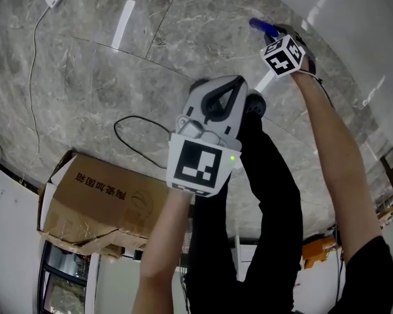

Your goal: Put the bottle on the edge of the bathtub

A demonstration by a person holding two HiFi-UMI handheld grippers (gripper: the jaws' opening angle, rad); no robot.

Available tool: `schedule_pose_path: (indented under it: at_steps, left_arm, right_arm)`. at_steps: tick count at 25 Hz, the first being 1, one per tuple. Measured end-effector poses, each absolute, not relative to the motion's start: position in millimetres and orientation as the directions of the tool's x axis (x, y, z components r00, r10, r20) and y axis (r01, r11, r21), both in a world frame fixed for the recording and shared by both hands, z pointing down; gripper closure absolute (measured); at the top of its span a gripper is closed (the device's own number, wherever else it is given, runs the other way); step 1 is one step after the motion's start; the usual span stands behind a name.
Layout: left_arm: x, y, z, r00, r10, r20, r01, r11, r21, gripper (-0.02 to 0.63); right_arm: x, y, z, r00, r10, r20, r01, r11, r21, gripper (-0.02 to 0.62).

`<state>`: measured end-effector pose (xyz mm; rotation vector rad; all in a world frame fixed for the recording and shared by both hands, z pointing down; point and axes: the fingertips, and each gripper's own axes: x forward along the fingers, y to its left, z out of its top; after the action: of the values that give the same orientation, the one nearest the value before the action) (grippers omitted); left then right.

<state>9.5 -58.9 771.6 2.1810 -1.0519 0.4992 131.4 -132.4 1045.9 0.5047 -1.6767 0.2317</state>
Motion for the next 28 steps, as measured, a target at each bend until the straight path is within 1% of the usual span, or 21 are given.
schedule_pose_path:
  at_steps: [2,8,17,22,28]
  left_arm:
    - [8.0,-60.1,769.2,0.602,-0.551,0.578,-0.797,-0.459,0.392,0.595]
    - [7.0,-58.1,762.4,0.598,-0.552,0.581,-0.8,-0.448,0.398,0.595]
    - [3.9,-55.4,748.4,0.592,-0.556,0.583,-0.805,-0.445,0.393,0.595]
    - [3.0,-48.7,718.4,0.578,-0.562,0.592,-0.816,-0.426,0.392,0.595]
    - [10.9,-44.3,659.0,0.566,-0.581,0.585,-0.824,-0.415,0.385,0.595]
  right_arm:
    - [130.9,-136.5,1040.7,-0.101,-0.204,0.974,-0.461,0.877,0.135,0.465]
    - [132.6,-135.5,1032.8,-0.093,-0.181,0.979,-0.443,0.888,0.122,0.465]
    - [132.5,-134.5,1010.3,-0.091,-0.187,0.978,-0.424,0.896,0.132,0.471]
    - [129.6,-121.6,969.4,-0.11,-0.16,0.981,-0.407,0.907,0.103,0.485]
    - [131.3,-101.9,898.7,-0.123,-0.12,0.985,-0.34,0.938,0.072,0.502]
